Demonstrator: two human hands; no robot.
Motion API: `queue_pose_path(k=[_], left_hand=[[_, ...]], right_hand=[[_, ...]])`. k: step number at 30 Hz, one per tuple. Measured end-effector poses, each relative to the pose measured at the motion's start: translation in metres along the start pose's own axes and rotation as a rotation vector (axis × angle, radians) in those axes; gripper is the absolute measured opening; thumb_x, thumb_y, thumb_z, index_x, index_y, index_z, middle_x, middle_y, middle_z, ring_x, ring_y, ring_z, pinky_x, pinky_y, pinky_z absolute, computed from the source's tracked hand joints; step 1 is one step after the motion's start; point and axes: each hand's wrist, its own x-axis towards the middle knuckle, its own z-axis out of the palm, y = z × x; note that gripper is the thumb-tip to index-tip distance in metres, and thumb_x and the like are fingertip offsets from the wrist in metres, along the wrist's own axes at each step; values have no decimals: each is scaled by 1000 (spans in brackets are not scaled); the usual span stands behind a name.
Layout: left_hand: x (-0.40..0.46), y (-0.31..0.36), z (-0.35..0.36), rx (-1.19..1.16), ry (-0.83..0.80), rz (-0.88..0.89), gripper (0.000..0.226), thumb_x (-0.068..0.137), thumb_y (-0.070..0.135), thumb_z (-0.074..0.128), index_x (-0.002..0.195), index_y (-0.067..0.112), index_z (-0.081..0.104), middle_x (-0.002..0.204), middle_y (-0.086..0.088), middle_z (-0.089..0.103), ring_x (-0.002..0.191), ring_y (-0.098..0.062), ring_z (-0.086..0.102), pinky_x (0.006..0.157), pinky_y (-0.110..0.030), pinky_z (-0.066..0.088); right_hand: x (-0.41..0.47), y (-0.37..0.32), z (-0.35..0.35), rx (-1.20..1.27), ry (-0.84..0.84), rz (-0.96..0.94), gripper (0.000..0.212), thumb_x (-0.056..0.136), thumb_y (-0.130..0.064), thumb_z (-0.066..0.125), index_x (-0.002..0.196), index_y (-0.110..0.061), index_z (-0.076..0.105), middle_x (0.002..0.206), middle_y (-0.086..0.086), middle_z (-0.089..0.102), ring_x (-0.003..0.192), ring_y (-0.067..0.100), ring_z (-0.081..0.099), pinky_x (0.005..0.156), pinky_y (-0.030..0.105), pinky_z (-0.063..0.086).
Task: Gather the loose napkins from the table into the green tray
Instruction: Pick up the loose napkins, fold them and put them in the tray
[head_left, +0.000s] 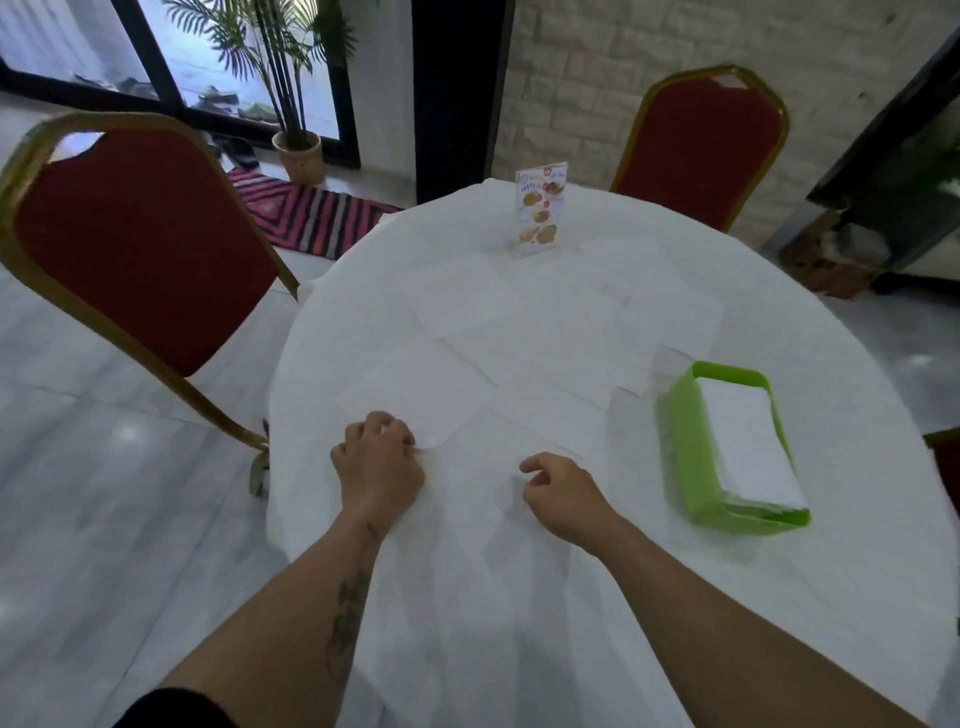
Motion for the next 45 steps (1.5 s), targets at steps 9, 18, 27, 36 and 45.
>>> queue_pose_path(k=[9,18,27,36,45], left_hand=[[-33,10,-4,-356,-112,112,15,82,15,54,78,29,58,88,14,62,91,-14,56,80,-28,41],[-78,24,2,-536,-325,178,21,77,16,58,77,37,61,91,23,67,92,5,59,78,-13,43],[-94,25,2,-493,-258,186,23,81,10,56,80,32,62,89,17,64,86,-2,60,73,-12,42],[-101,18,6,-329,-202,168,28,81,6,48,91,30,59,100,9,60,97,-16,55,77,-21,43],[-120,21,11,62,-369,434,60,83,17,41,141,35,40,157,10,23,146,-17,10,117,-37,8]], right_hand=[[-9,4,-2,530,-65,387,14,89,-6,55,99,-2,65,81,16,68,67,25,62,62,32,49],[-18,15,2,948,180,326,10,88,-3,59,94,-9,65,92,11,69,81,26,65,75,39,58],[-45,33,-10,-456,299,-324,10,79,-13,49,81,-22,48,85,-3,49,83,23,52,55,29,31],[-60,45,16,-278,27,-45,46,74,-27,54,119,-24,48,130,3,38,122,26,35,93,35,39],[-50,25,20,345,9,270,48,85,-20,55,132,-13,44,120,10,58,106,27,60,82,34,50]])
